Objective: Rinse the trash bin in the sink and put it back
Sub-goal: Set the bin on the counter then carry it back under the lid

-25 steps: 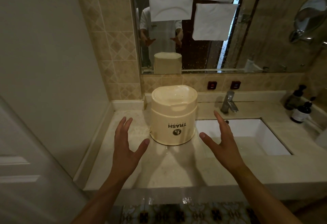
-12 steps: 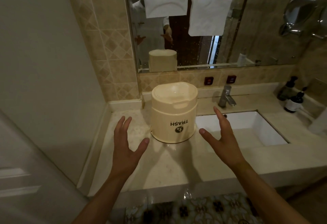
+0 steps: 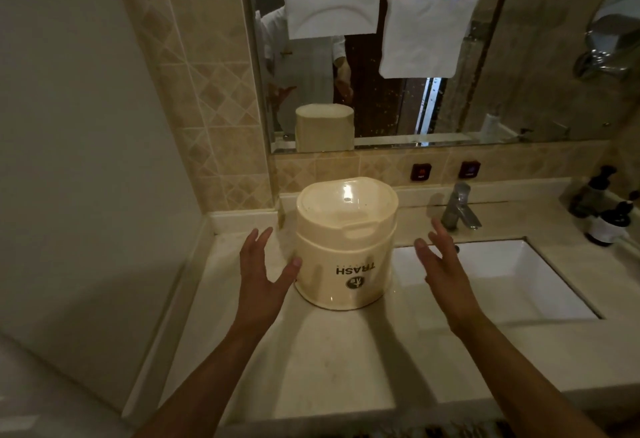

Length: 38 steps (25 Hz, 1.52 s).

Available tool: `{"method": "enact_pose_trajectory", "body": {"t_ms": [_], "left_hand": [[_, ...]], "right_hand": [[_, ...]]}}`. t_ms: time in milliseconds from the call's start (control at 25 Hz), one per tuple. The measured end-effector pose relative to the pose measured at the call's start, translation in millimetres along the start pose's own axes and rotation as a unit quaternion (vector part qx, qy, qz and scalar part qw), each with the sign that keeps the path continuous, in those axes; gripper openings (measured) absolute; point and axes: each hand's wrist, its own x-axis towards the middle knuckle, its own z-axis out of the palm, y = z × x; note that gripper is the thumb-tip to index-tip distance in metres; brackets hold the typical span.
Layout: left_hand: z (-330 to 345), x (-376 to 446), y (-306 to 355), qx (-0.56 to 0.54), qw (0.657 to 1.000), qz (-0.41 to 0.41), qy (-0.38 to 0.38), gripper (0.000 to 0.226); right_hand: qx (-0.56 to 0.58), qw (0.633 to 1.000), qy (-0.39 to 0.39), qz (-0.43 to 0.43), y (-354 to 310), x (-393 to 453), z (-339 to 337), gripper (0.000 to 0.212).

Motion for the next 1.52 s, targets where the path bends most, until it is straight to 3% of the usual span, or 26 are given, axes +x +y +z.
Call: {"method": "enact_pose_trajectory", "body": {"t_ms": [200,360,520,720,1000,1240,1400,1520], "left_hand": [[51,68,12,-0.064,0.988,-0.141,-0.022,0.065],[81,103,21,-0.149,0.965,-0.217,-0.007,0.043],[87,123,2,-0.162,0.925,-0.343,-0.019,0.057],[85,135,-11,-0.203,0.898,-0.387,-0.057,0.044],[84,143,-13,-0.177,0.902,-0.384,-0.088,0.082],[72,158,16,-0.204,0.913,-0.344,-0.083,0.087],[61,168,35,-0.281,0.921,-0.256,-0.085,0.049],[52,164,44,-0.291,0.931,-0.174,-0.135,0.032]], "right_hand": [[0.064,0.993,-0.046,0.090,21,84,-5,0.068],[0.078,0.979,-0.093,0.162,41,139,-2,0.060],[0.108,0.954,-0.127,0.248,52,176,7,0.062],[0.141,0.931,-0.159,0.298,61,190,26,0.068],[0.159,0.923,-0.131,0.326,55,191,40,0.065],[0.174,0.939,-0.106,0.276,29,191,25,0.061],[0.231,0.940,-0.149,0.201,1,184,11,0.044],[0.235,0.942,-0.165,0.175,-5,174,2,0.047]]}}
